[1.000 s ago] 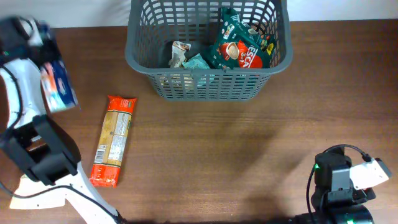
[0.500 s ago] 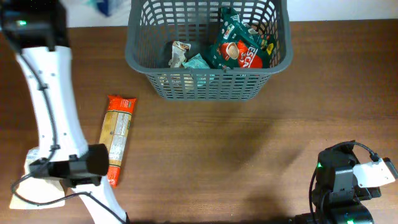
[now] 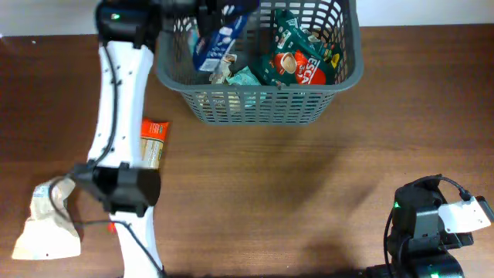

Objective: Pack container
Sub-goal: 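Carry the Kleenex pack over the basket and release it, then move the left gripper to the orange pasta pack and grasp its end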

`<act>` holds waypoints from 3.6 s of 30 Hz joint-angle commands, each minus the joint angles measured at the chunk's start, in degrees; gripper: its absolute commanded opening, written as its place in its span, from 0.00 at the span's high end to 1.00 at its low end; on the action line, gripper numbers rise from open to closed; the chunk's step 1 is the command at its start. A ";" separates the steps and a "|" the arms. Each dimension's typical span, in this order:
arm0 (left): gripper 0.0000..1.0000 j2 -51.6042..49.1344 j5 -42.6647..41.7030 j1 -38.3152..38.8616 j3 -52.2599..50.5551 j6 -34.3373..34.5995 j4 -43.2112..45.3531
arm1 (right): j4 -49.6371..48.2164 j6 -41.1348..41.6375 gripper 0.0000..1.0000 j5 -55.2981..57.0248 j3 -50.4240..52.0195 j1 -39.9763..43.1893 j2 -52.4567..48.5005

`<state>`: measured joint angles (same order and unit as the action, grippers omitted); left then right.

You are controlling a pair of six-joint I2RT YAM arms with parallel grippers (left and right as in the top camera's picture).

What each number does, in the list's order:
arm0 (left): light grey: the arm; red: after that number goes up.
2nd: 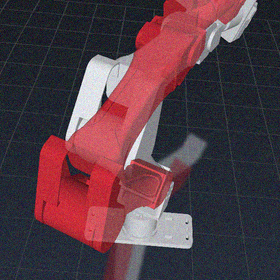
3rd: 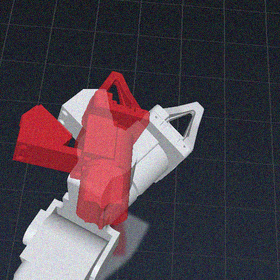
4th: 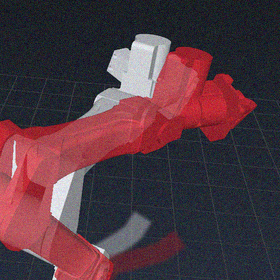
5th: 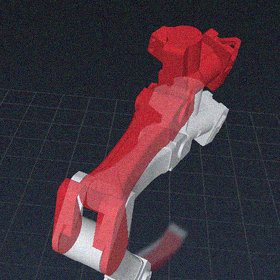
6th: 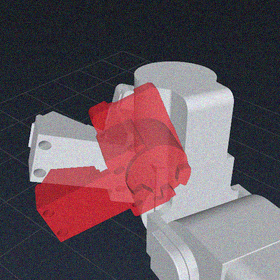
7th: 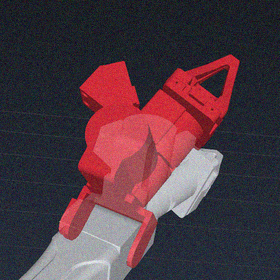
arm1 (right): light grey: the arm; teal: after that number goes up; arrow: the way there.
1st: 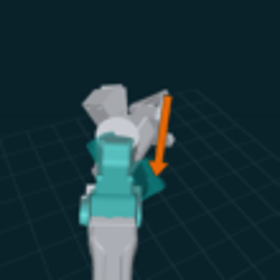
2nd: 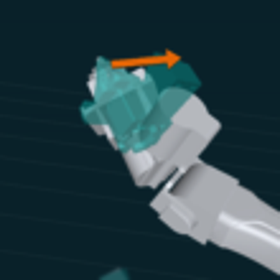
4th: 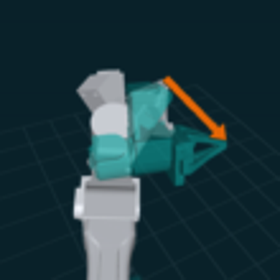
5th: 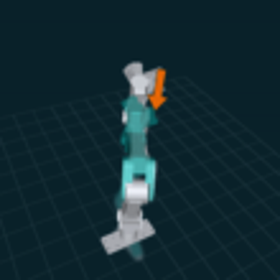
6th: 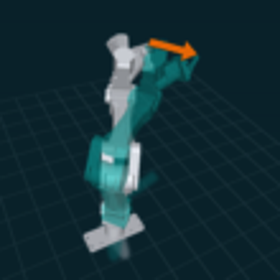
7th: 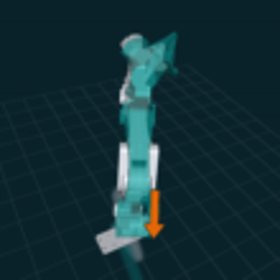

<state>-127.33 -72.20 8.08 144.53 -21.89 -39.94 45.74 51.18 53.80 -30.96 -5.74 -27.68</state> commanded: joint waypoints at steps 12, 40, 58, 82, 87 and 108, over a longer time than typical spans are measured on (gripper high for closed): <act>0.13 -12.46 -3.74 1.40 -0.31 1.29 -4.68 | -0.52 -0.13 0.01 0.55 -1.27 -0.20 0.39; 0.01 7.04 55.28 -15.02 4.09 2.05 -20.85 | 3.30 -0.35 0.01 31.69 -14.64 -9.40 12.31; 0.01 7.02 68.78 -19.67 -8.33 -5.20 -36.46 | 8.07 -0.33 0.01 31.93 -14.60 -12.74 20.85; 0.01 7.02 68.48 -20.96 -48.72 -6.10 -31.15 | 8.07 -0.33 0.01 31.93 -14.60 -12.74 20.85; 0.01 7.02 70.14 -20.92 -54.64 -6.12 -23.10 | 8.07 -0.33 0.01 31.93 -14.60 -12.74 20.85; 0.60 -2.27 70.16 -19.67 -68.81 -5.01 -3.48 | 8.07 -0.33 0.01 31.93 -14.60 -12.74 20.85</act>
<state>-119.77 -6.72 -12.12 81.38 -26.89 -47.05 53.69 50.81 85.03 -45.01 -18.02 -7.31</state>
